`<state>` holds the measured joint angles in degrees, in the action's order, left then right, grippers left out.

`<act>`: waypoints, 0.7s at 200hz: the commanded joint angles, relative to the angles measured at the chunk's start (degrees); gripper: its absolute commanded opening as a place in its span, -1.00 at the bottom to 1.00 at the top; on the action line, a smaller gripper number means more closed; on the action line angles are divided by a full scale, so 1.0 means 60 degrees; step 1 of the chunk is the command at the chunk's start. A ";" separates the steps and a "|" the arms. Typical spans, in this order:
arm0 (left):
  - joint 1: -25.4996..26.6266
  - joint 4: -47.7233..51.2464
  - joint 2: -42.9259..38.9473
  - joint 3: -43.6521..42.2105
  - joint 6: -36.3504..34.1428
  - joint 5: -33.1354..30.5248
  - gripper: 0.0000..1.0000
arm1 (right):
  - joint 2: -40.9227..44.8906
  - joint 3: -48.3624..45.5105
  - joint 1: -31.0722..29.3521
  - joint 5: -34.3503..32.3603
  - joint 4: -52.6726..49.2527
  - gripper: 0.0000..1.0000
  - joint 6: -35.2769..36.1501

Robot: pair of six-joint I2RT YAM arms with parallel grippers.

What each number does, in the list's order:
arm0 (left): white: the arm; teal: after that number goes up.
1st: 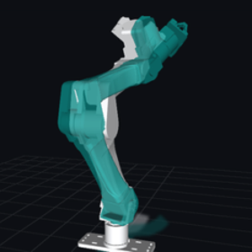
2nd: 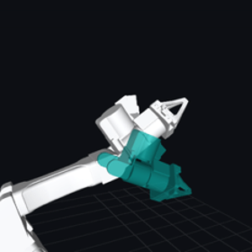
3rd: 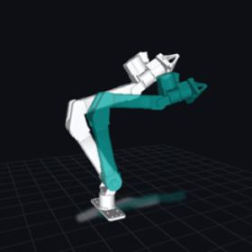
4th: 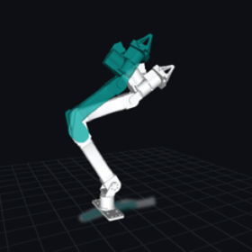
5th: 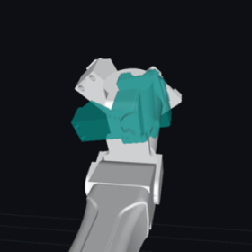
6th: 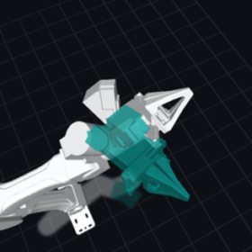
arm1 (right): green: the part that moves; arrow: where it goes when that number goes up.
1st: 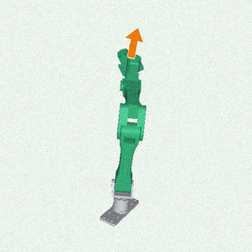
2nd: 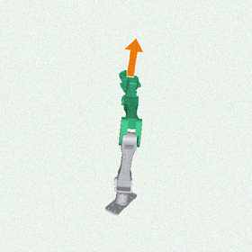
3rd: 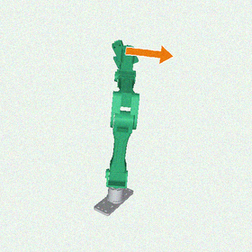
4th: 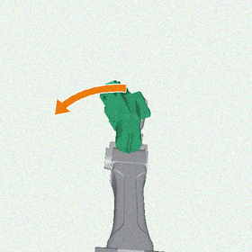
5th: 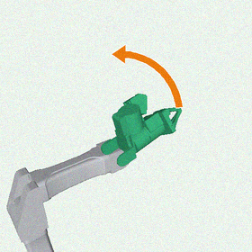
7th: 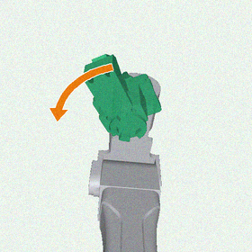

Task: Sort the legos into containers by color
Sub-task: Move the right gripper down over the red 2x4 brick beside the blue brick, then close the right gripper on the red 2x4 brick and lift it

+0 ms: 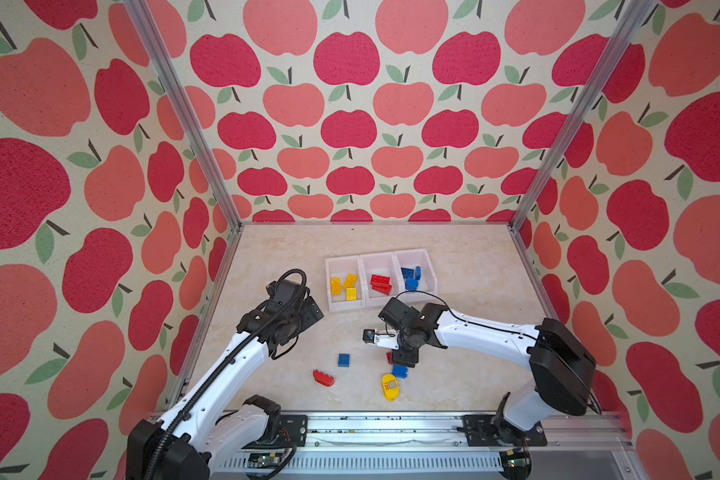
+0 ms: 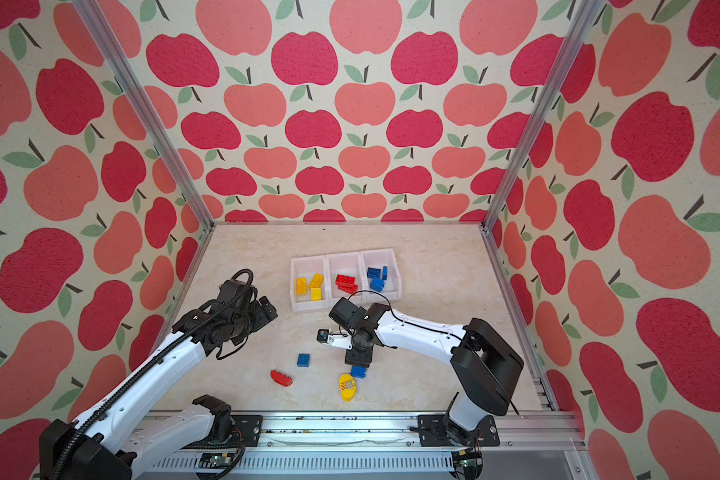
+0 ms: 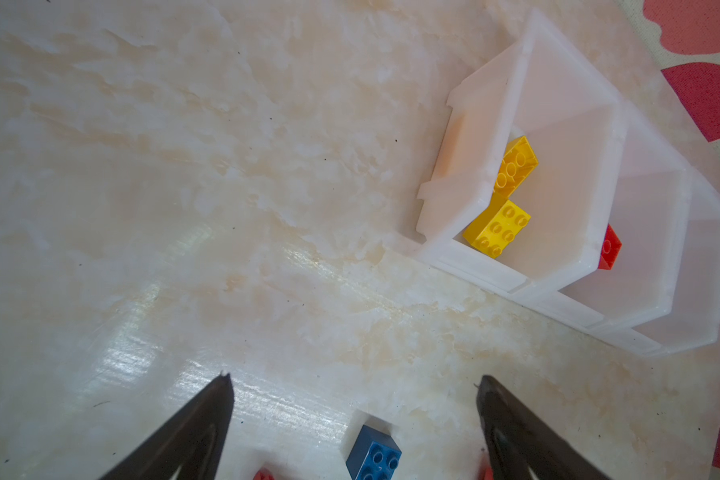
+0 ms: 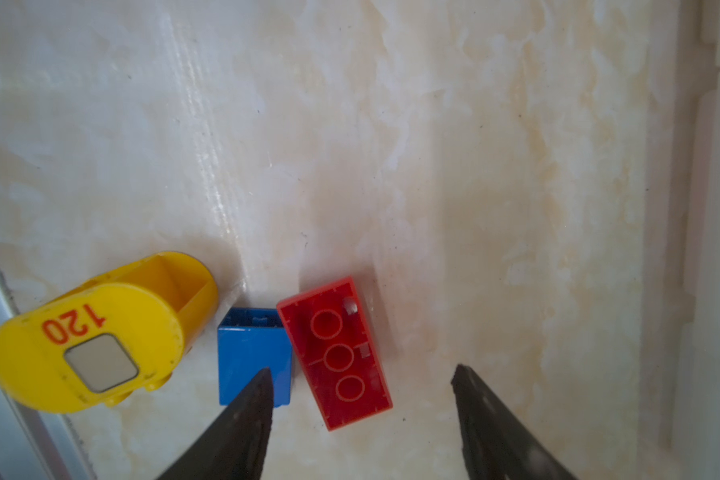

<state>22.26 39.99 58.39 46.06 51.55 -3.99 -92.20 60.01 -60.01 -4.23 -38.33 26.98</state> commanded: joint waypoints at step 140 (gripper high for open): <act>-0.0238 0.0087 -0.0176 -0.0133 -0.0286 0.0137 0.88 | -0.0650 -0.0128 -0.0164 -0.0517 0.0163 0.35 -0.0207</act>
<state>21.30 39.99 58.39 46.04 51.11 -3.53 -95.26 59.05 -60.64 -5.74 -37.26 26.72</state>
